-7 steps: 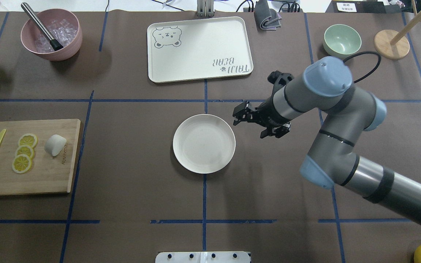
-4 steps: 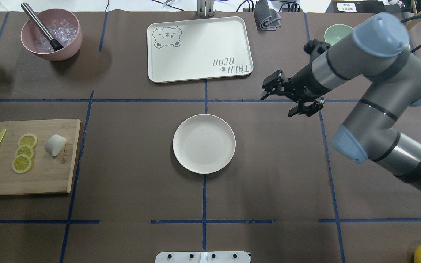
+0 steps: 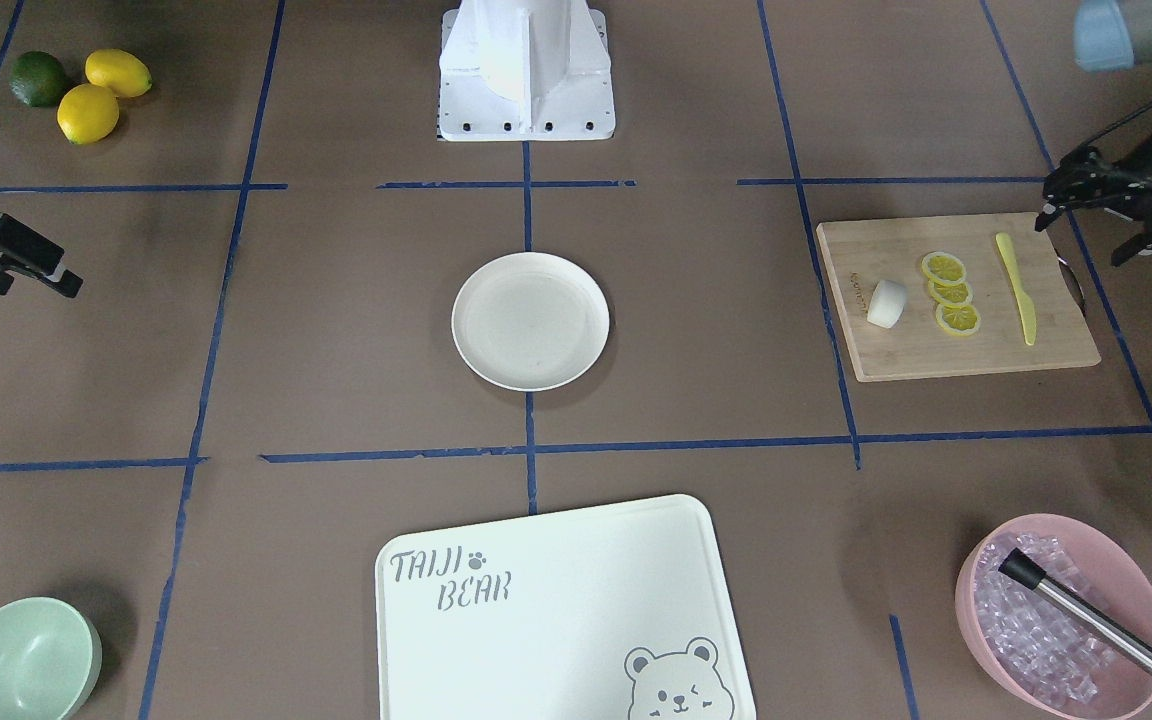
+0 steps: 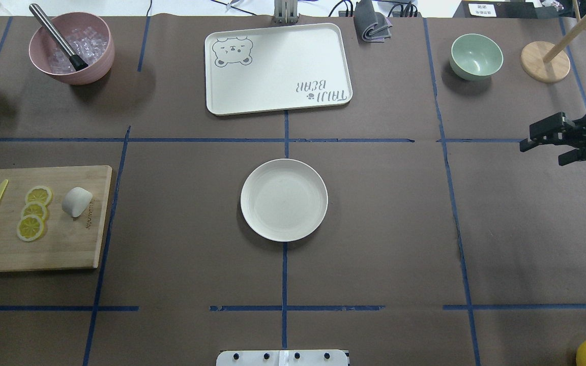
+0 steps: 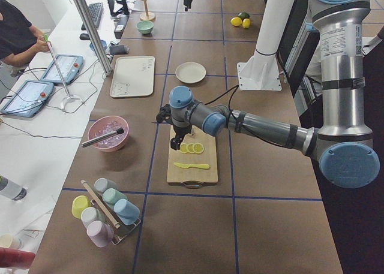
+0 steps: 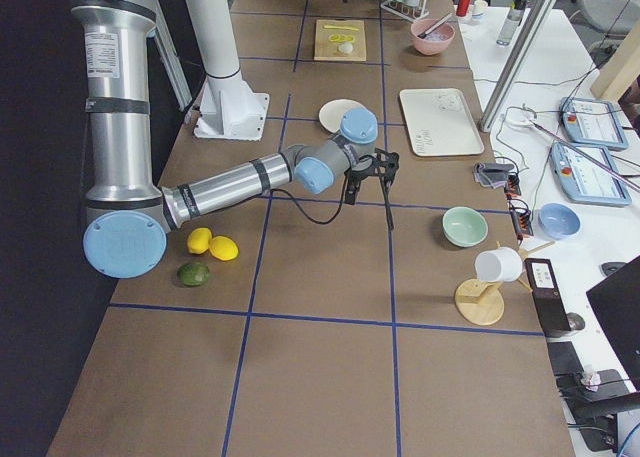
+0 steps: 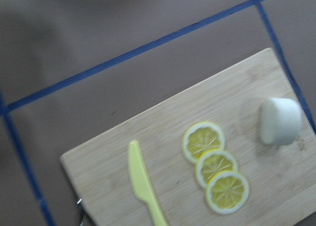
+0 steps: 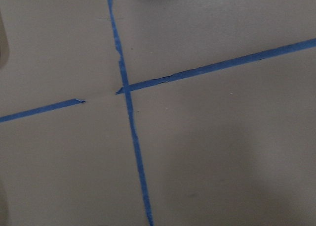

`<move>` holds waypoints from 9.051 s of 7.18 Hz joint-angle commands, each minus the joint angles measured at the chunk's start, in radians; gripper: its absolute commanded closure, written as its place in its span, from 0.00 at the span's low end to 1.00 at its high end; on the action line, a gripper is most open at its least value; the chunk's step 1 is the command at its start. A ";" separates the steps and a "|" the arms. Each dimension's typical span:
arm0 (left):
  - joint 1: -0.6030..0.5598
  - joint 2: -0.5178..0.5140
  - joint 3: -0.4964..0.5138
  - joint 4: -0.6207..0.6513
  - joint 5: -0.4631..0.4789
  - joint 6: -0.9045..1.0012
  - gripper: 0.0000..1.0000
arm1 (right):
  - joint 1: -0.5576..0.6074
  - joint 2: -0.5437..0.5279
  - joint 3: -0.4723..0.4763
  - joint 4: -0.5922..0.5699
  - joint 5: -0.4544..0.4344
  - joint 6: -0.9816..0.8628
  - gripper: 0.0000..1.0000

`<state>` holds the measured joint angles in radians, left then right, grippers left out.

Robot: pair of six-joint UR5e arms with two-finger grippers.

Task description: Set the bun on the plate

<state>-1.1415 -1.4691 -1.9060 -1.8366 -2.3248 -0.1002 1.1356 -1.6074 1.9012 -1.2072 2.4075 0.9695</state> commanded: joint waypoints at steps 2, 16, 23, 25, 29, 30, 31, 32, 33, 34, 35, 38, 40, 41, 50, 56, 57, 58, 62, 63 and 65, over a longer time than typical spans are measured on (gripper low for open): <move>0.187 -0.100 0.021 -0.007 0.116 -0.168 0.00 | 0.009 -0.052 -0.001 0.000 -0.008 -0.055 0.00; 0.381 -0.160 0.156 -0.135 0.248 -0.354 0.19 | -0.007 -0.060 -0.002 0.001 -0.036 -0.055 0.00; 0.382 -0.169 0.053 -0.135 0.246 -0.486 0.77 | -0.008 -0.065 -0.004 0.002 -0.036 -0.054 0.00; 0.390 -0.291 0.008 -0.124 0.246 -0.692 0.77 | -0.008 -0.065 -0.004 0.003 -0.036 -0.054 0.00; 0.702 -0.686 0.132 -0.040 0.434 -1.101 0.76 | -0.008 -0.066 -0.008 0.003 -0.038 -0.054 0.00; 0.733 -0.780 0.228 -0.038 0.506 -1.146 0.75 | -0.008 -0.065 -0.007 0.003 -0.044 -0.054 0.00; 0.735 -0.847 0.320 -0.039 0.524 -1.173 0.75 | -0.008 -0.065 -0.008 0.003 -0.044 -0.054 0.00; 0.735 -0.852 0.338 -0.038 0.525 -1.173 0.74 | -0.010 -0.066 -0.010 0.003 -0.045 -0.052 0.00; 0.735 -0.855 0.349 -0.038 0.563 -1.171 0.74 | -0.010 -0.065 -0.011 0.003 -0.047 -0.052 0.00; 0.735 -0.870 0.382 -0.038 0.602 -1.167 0.74 | -0.010 -0.065 -0.011 0.003 -0.048 -0.052 0.00; 0.735 -0.879 0.407 -0.038 0.611 -1.165 0.73 | -0.010 -0.065 -0.010 0.003 -0.047 -0.052 0.00; 0.736 -0.892 0.444 -0.038 0.634 -1.165 0.71 | -0.011 -0.063 -0.010 0.003 -0.047 -0.052 0.00; 0.736 -0.893 0.452 -0.038 0.634 -1.165 0.60 | -0.011 -0.063 -0.010 0.003 -0.047 -0.051 0.00; 0.736 -0.893 0.452 -0.038 0.636 -1.165 0.56 | -0.011 -0.063 -0.010 0.003 -0.047 -0.051 0.00; 0.680 -0.805 0.114 0.242 0.637 -1.114 0.01 | -0.010 -0.075 -0.010 0.008 -0.047 -0.054 0.00; 0.186 -0.255 -0.245 0.332 0.195 -0.399 0.02 | 0.192 -0.208 0.004 0.001 -0.015 -0.355 0.00; 0.048 -0.184 -0.239 0.333 0.130 -0.205 0.02 | 0.235 -0.242 0.002 0.001 0.002 -0.423 0.00; -0.065 -0.137 -0.144 0.327 0.073 0.000 0.02 | 0.263 -0.264 -0.008 0.000 0.002 -0.490 0.00; -0.437 -0.073 0.154 0.342 -0.089 0.392 0.01 | 0.308 -0.341 -0.011 -0.079 0.002 -0.746 0.00; -0.437 -0.080 0.238 0.344 -0.091 0.416 0.01 | 0.332 -0.339 -0.010 -0.107 -0.002 -0.787 0.00; -0.437 -0.108 0.324 0.335 -0.091 0.404 0.00 | 0.319 -0.351 0.001 -0.109 0.001 -0.799 0.00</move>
<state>-1.5750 -1.5652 -1.6262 -1.5012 -2.4137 0.3036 1.4617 -1.9531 1.8976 -1.3094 2.4078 0.1841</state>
